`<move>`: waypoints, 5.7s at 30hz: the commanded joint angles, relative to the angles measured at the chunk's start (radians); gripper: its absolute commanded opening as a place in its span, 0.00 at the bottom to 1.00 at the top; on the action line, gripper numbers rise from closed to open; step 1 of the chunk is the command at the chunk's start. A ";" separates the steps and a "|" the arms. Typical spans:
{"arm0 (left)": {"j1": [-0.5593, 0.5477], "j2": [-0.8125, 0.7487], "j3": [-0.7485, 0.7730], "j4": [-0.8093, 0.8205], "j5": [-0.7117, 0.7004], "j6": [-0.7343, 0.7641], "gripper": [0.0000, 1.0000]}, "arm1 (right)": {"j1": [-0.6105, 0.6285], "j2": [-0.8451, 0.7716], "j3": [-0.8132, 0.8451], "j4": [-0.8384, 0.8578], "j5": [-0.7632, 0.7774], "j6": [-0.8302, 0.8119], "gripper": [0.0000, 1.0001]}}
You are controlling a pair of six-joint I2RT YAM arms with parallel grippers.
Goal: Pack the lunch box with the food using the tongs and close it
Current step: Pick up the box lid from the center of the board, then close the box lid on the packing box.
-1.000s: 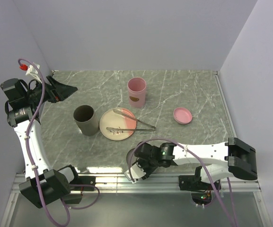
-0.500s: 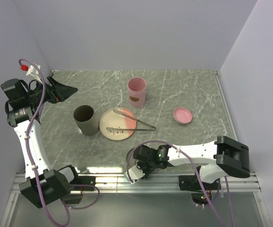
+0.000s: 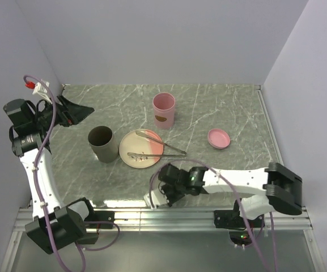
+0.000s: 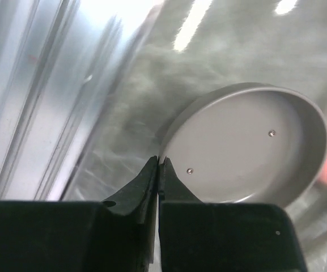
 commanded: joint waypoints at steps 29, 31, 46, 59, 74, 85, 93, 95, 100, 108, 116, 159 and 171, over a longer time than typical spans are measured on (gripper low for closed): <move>-0.299 -0.352 -0.413 1.047 -0.299 -1.145 0.90 | -0.266 -0.181 0.528 0.784 -0.232 0.818 0.00; -0.321 -0.355 -0.401 1.064 -0.354 -1.143 0.88 | -0.256 -0.154 0.545 0.802 -0.199 0.846 0.00; -0.436 -0.309 -0.384 1.077 -0.506 -1.197 0.68 | -0.161 -0.052 0.643 0.850 -0.102 0.846 0.00; -0.454 -0.332 -0.362 1.097 -0.500 -1.241 0.59 | -0.153 0.005 0.698 0.851 -0.100 0.886 0.00; -0.462 -0.327 -0.368 1.121 -0.492 -1.277 0.52 | -0.135 0.058 0.761 0.867 -0.108 0.903 0.00; -0.462 -0.337 -0.365 1.133 -0.486 -1.307 0.12 | -0.134 0.063 0.755 0.865 -0.122 0.938 0.00; -0.444 -0.338 -0.371 1.126 -0.430 -1.193 0.01 | -0.135 0.028 0.746 0.806 -0.079 0.918 0.47; -0.430 -0.335 -0.353 1.043 -0.393 -1.107 0.01 | -0.143 0.008 0.720 0.778 -0.064 0.913 0.58; -0.376 -0.311 -0.182 0.611 -0.316 -0.635 0.00 | -0.183 -0.078 0.659 0.686 -0.033 0.877 0.77; -0.375 -0.166 0.128 -0.150 -0.524 0.189 0.00 | -0.322 -0.149 0.665 0.352 -0.021 0.872 0.89; -0.375 -0.082 0.118 -0.283 -0.676 0.492 0.00 | -0.497 -0.218 0.550 0.108 -0.071 0.768 0.98; -0.375 -0.030 -0.198 -0.109 -0.647 0.699 0.00 | -0.858 -0.247 0.409 0.012 -0.283 0.743 0.98; -0.375 -0.024 -0.249 -0.115 -0.655 0.728 0.00 | -0.858 -0.252 0.399 0.009 -0.283 0.740 0.98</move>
